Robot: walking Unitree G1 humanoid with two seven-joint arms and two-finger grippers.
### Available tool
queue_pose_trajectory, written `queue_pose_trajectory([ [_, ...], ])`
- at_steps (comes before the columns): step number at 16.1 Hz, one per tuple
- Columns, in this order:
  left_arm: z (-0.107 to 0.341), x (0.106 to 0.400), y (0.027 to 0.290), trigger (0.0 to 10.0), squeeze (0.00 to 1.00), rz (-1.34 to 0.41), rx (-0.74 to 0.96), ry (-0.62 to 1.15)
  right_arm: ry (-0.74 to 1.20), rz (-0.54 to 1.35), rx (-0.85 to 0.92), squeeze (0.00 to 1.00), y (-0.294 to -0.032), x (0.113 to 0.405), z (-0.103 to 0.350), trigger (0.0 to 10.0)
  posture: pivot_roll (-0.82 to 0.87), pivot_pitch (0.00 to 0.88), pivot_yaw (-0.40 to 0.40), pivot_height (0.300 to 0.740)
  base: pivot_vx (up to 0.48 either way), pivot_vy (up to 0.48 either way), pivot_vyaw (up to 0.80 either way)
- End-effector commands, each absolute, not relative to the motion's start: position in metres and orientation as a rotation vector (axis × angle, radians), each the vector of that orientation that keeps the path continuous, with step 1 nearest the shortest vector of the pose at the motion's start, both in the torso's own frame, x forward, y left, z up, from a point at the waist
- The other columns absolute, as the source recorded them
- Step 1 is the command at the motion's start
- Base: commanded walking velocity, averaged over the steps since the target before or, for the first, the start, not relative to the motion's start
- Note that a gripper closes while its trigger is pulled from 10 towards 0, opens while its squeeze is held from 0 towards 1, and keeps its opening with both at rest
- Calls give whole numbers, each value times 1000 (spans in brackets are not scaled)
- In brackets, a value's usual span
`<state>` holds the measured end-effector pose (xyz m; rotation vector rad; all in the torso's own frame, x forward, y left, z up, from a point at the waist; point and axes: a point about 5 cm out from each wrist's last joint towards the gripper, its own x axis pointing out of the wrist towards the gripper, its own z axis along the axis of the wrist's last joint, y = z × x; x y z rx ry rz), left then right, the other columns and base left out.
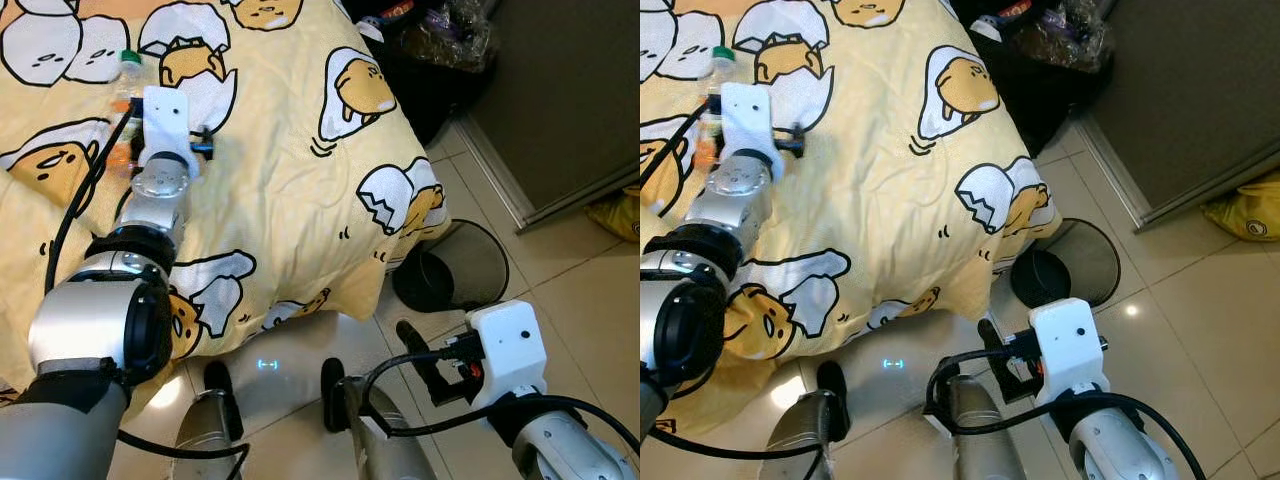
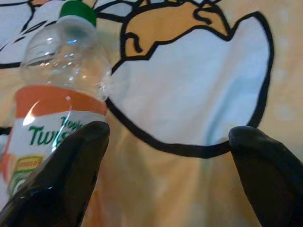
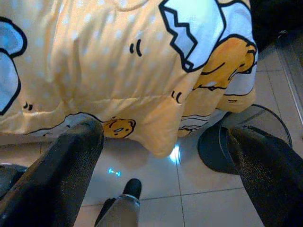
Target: Clean up the room
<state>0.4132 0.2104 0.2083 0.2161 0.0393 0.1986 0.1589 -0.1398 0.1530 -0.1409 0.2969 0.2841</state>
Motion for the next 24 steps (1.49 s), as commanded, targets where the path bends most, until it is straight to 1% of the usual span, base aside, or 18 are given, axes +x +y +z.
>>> queue_pose_trajectory([
  [1, 216, 415, 208, 10000, 0, 187, 221, 20, 319, 286, -145, 0, -142, 155, 152, 10000, -528, 424, -152, 740, 0, 0, 0],
  [3, 223, 416, 213, 10000, 0, 216, 267, -8, 321, 288, -145, 0, -142, 155, 152, 10000, -528, 424, -152, 740, 0, 0, 0],
  [4, 231, 415, 219, 10000, 0, 258, 365, -41, 324, 290, -144, 0, -141, 156, 151, 10000, -523, 419, -151, 740, 0, 0, 0],
  [6, 236, 414, 225, 10000, 0, 297, 455, -49, 326, 292, -145, 0, -142, 157, 150, 10000, -517, 416, -151, 740, 0, 0, 0],
  [8, 240, 415, 225, 10000, 0, 300, 476, -63, 332, 294, -145, 0, -142, 157, 149, 10000, -510, 415, -152, 740, 0, 0, 0],
  [10, 248, 417, 217, 10000, 0, 293, 529, -99, 342, 301, -143, 0, -142, 158, 146, 10000, -499, 414, -153, 740, 0, 0, 0],
  [11, 239, 416, 218, 10000, 0, 287, 478, -49, 343, 307, -142, 0, -141, 159, 145, 10000, -494, 413, -152, 740, 0, 0, 0],
  [13, 219, 411, 230, 10000, 0, 341, 487, 47, 344, 312, -142, 0, -140, 160, 144, 10000, -496, 406, -149, 740, 0, 0, 0],
  [14, 204, 405, 241, 10000, 0, 395, 489, 113, 346, 311, -143, 0, -140, 160, 143, 10000, -500, 399, -148, 740, 0, 0, 0],
  [16, 193, 399, 253, 10000, 0, 450, 519, 158, 347, 314, -145, 0, -140, 160, 143, 10000, -500, 399, -148, 740, 0, 0, 0],
  [17, 177, 393, 260, 10000, 0, 465, 471, 217, 349, 317, -148, 0, -140, 160, 142, 10000, -504, 392, -150, 740, 0, 0, 0],
  [18, 173, 391, 261, 10000, 0, 464, 465, 236, 349, 317, -148, 0, -140, 160, 142, 10000, -504, 392, -150, 740, 0, 0, 0],
  [19, 162, 388, 260, 10000, 0, 446, 419, 277, 351, 320, -151, 0, -140, 161, 142, 10000, -502, 389, -151, 740, 0, 0, 0],
  [20, 154, 387, 256, 0, 0, 408, 371, 302, 350, 322, -153, 0, -140, 161, 142, 10000, -504, 387, -151, 740, 0, 0, 0],
  [22, 154, 389, 250, 0, 0, 374, 364, 294, 351, 323, -156, 0, -141, 162, 141, 10000, -507, 379, -154, 740, 0, 0, 0],
  [24, 164, 394, 245, 0, 0, 358, 339, 255, 352, 323, -161, 0, -142, 163, 140, 10000, -506, 375, -152, 740, 0, 0, 0],
])
